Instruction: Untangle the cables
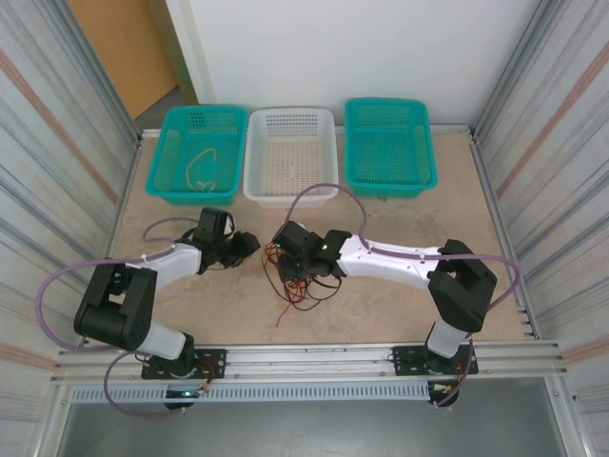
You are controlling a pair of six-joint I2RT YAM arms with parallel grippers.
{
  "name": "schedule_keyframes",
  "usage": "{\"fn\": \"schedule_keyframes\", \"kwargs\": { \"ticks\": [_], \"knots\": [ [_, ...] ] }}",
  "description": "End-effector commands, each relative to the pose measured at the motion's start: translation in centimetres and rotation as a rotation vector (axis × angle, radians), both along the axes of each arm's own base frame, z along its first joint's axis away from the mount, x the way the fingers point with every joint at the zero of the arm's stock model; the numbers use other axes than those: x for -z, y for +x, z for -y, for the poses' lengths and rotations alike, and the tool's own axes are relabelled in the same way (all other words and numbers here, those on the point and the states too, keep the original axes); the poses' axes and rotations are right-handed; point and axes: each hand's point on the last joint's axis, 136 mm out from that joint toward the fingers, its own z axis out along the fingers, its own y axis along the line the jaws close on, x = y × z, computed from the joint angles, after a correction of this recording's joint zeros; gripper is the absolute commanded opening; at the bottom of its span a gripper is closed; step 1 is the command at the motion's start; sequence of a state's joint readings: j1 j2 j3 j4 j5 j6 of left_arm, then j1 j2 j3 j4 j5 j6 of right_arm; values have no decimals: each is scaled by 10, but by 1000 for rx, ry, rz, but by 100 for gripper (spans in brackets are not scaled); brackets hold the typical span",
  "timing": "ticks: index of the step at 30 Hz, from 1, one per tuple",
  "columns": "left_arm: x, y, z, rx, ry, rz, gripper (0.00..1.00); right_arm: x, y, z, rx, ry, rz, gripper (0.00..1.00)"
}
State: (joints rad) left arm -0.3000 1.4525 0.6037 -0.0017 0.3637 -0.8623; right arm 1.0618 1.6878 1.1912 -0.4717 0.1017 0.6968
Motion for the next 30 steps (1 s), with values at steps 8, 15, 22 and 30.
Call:
{"fn": "schedule_keyframes", "kwargs": {
  "ticks": [8, 15, 22, 30],
  "knots": [
    [11, 2, 6, -43, -73, -65, 18, -26, 5, 6, 33, 43, 44, 39],
    [0, 15, 18, -32, -146, -38, 0, -43, 7, 12, 46, 70, 74, 38],
    [-131, 15, 42, 157, 32, 268, 0, -97, 21, 26, 86, 177, 207, 41],
    [-272, -27, 92, 433, 179, 653, 0, -161, 34, 51, 115, 268, 312, 61]
  ]
}}
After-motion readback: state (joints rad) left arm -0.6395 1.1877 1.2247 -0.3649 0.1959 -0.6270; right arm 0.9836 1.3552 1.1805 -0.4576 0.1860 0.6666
